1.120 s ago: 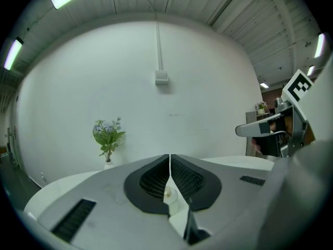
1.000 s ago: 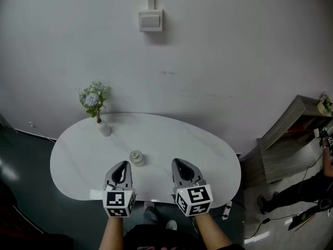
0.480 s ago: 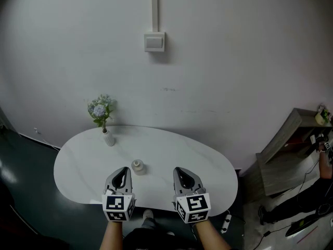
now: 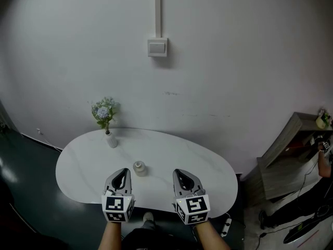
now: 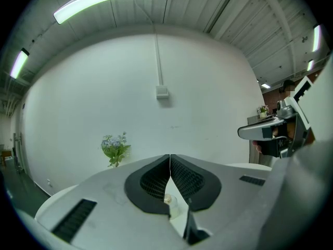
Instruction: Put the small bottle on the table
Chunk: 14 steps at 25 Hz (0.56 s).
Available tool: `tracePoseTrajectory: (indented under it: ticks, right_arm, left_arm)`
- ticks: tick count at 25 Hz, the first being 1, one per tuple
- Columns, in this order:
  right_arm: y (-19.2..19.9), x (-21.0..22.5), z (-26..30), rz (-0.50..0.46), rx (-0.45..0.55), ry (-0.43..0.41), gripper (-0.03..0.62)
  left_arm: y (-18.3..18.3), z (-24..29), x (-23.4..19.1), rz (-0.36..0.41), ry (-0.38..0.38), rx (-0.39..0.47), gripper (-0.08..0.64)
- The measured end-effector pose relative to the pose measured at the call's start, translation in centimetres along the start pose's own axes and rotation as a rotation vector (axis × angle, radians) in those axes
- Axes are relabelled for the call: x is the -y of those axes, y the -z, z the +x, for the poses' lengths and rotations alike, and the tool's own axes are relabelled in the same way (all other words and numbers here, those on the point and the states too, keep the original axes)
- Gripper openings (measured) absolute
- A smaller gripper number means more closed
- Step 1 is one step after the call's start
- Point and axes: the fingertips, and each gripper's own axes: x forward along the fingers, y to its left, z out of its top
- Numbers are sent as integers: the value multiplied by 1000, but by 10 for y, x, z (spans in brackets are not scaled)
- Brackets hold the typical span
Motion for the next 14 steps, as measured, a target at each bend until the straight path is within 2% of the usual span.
tracePoseTrajectory:
  ticks: [14]
  right_arm:
    - [1,0,5,-2,2,-4,66]
  left_arm:
    - [4,1,-3,-10,3,-6,14]
